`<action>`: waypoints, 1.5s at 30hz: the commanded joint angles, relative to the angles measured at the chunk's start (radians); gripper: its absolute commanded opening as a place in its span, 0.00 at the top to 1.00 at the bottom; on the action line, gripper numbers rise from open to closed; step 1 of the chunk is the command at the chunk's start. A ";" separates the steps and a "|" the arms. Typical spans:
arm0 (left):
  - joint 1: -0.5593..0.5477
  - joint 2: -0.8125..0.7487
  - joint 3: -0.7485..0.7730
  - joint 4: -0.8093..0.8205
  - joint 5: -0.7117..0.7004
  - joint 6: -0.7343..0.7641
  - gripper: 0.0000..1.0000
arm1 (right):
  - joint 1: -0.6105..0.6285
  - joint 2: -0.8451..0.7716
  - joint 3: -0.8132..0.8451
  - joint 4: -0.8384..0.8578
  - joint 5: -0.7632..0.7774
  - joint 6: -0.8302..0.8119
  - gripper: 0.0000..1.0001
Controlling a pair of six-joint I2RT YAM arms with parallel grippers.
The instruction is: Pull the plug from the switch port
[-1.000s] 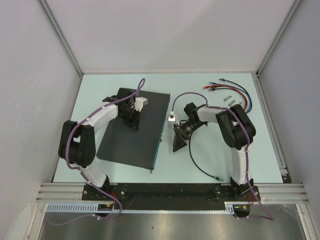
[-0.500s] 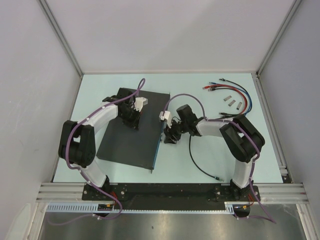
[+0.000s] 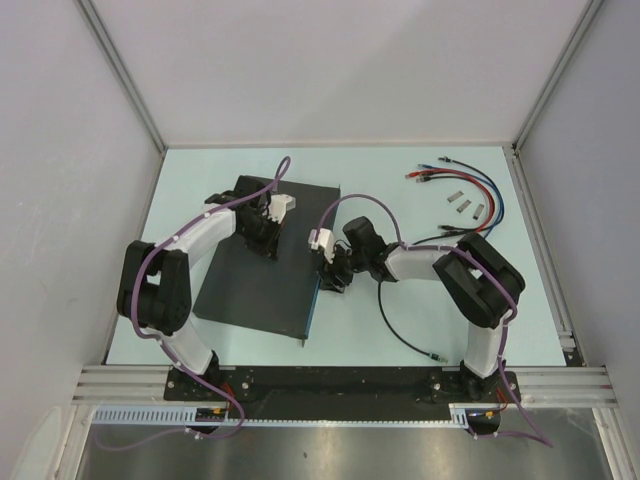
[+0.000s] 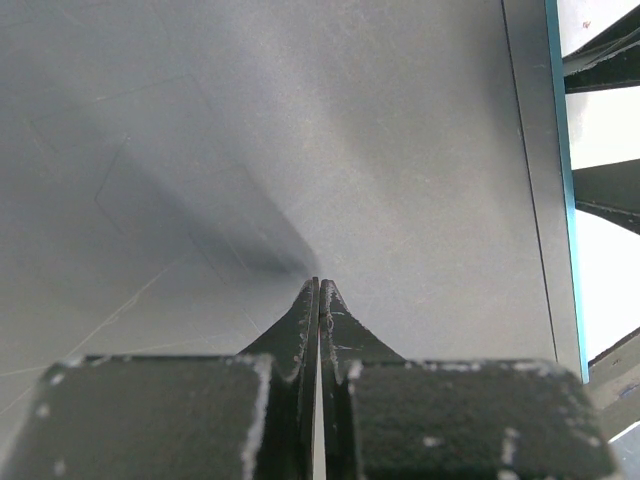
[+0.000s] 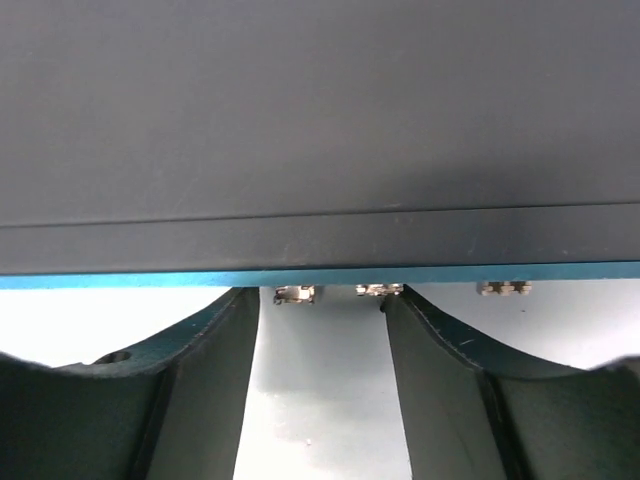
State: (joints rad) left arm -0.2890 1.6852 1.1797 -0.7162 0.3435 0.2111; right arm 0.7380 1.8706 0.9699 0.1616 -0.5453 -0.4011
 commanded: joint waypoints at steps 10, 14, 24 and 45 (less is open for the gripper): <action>-0.002 -0.019 0.014 0.015 0.008 0.022 1.00 | 0.040 -0.062 -0.014 -0.051 0.032 -0.160 0.97; -0.002 -0.025 0.008 0.018 0.017 0.024 0.99 | 0.049 -0.178 -0.027 -0.287 0.106 -0.286 0.99; -0.001 -0.016 0.026 0.014 0.026 0.022 0.99 | -0.171 -0.412 -0.059 -0.643 0.091 -0.277 1.00; -0.002 0.021 0.110 -0.031 0.040 0.017 0.79 | -0.868 -0.122 0.130 -0.128 0.338 0.469 1.00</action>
State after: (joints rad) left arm -0.2890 1.7134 1.2411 -0.7414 0.3904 0.2111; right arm -0.1371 1.7065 1.0027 -0.0509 -0.2390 -0.0040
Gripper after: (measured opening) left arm 0.209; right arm 0.099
